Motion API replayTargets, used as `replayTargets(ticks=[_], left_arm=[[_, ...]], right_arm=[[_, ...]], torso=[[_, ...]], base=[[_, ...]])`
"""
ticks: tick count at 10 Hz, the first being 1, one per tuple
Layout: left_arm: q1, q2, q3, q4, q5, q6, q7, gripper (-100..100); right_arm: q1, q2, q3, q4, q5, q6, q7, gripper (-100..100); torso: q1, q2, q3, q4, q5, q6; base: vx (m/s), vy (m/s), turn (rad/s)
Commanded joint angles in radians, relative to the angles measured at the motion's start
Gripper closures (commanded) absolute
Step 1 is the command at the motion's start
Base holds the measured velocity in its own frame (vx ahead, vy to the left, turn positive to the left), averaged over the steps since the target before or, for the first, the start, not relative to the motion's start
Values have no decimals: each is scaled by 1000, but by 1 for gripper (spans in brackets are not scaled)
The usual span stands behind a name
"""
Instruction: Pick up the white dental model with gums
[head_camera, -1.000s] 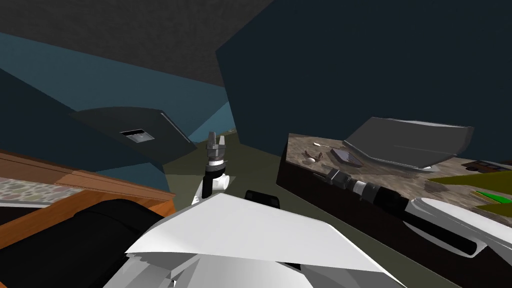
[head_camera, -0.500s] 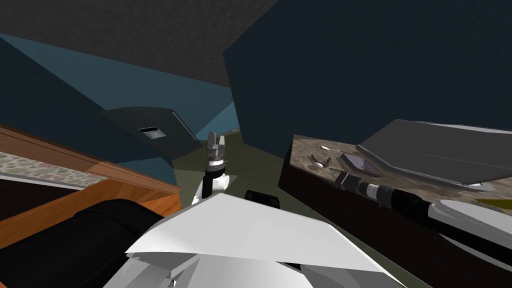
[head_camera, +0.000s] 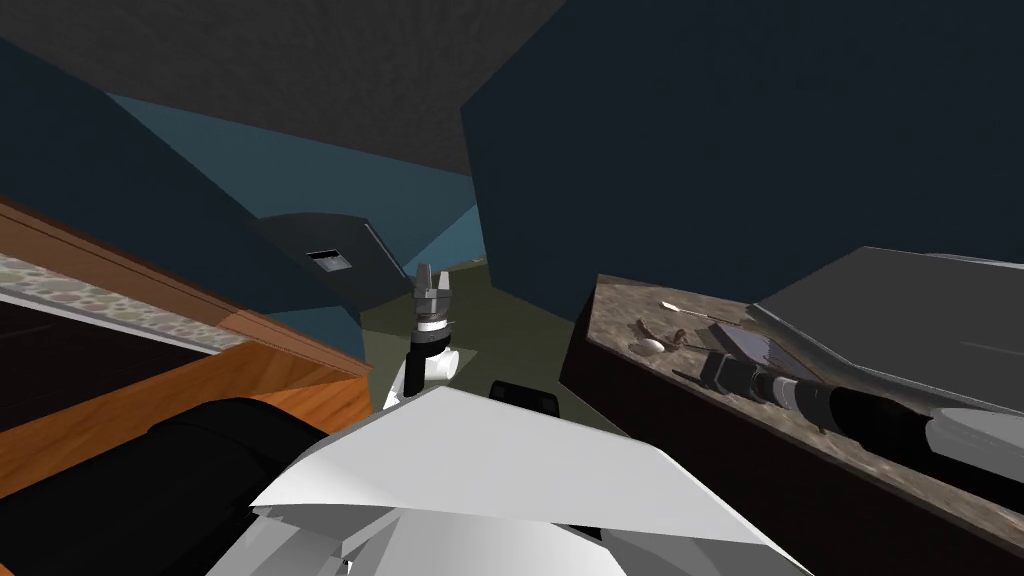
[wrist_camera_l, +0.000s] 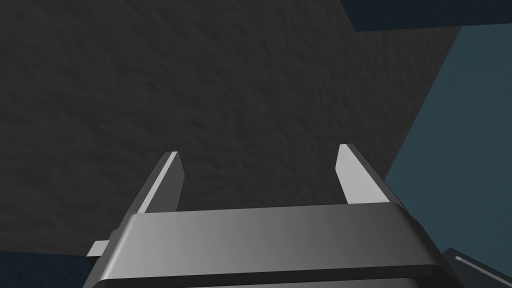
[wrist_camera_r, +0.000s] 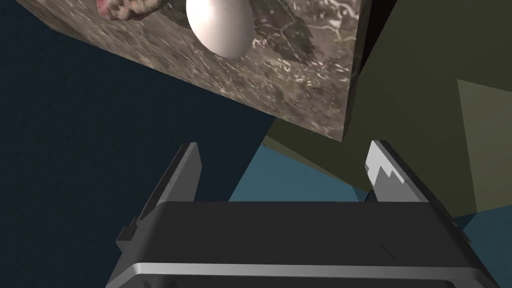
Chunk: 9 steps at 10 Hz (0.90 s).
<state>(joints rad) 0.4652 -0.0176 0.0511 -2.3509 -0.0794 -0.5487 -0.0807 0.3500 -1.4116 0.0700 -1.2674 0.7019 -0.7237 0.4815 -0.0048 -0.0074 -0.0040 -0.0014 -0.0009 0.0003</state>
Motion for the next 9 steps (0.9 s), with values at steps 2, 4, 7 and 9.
replayTargets(ticks=[2, 4, 7, 9], left_arm=[[0, 0, 0, 0, 0, 0, 0, 0], [0, 0, 0, 0, 0, 0, 0, 0], [0, 0, 0, 0, 0, 0, 0, 0], [0, 0, 0, 0, 0, 0, 0, 0]], right_arm=[[15, -39, 18, 24, 40, 16, 13, -100], [11, -78, 58, 118, 101, -11, 52, -100], [15, -90, 97, 194, 149, -34, 82, -100], [25, -80, 134, 234, 180, -53, 99, -100]], torso=[[-2, -2, -1, 0, -1, 0], [-1, -1, 0, 0, -1, 0], [-1, -1, -1, -1, -1, 1], [1, 1, 0, 0, 0, 1]], base=[[113, -76, 153], [133, -74, 257], [124, -86, 124], [96, -56, 155]])
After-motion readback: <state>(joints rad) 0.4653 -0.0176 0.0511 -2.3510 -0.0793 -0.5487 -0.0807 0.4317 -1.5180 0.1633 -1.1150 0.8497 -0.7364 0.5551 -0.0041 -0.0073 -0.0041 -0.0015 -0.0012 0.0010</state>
